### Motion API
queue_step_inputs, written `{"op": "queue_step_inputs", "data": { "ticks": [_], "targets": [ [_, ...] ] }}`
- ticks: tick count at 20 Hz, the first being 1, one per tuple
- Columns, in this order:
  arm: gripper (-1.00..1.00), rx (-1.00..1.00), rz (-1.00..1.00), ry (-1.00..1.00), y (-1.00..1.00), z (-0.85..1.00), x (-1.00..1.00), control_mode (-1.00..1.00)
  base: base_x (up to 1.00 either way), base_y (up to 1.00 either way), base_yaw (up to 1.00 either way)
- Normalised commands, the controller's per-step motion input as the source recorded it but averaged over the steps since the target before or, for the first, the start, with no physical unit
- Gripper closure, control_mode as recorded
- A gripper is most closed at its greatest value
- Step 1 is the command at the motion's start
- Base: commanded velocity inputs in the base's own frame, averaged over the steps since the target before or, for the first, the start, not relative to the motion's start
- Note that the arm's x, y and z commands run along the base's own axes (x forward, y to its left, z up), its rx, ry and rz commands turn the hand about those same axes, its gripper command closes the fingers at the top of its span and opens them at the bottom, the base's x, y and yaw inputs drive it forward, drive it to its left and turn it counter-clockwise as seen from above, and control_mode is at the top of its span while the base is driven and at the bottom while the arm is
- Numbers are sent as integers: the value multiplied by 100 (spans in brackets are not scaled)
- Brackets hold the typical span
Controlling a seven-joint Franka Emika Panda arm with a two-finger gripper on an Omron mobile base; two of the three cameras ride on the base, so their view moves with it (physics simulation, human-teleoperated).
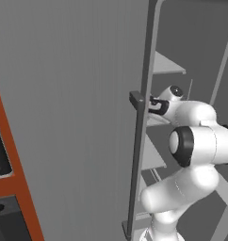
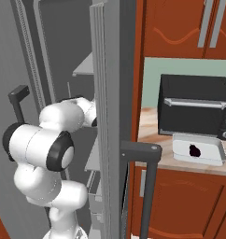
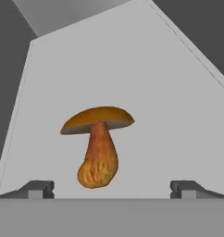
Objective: Take the eggplant and mushroom out of the freezer and place them in the tupperware container on the counter. Then put the tupperware containing the vegetables back in the freezer.
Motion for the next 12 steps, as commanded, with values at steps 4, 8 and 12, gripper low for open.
{"op": "queue_step_inputs", "data": {
  "ticks": [4,8,12],
  "targets": [
    [-100,1,7,6,0,-24,47,-100,0,0,0],
    [-100,0,5,5,0,-35,26,-100,0,0,0],
    [-100,0,3,4,0,-36,30,-100,0,0,0]
  ]
}}
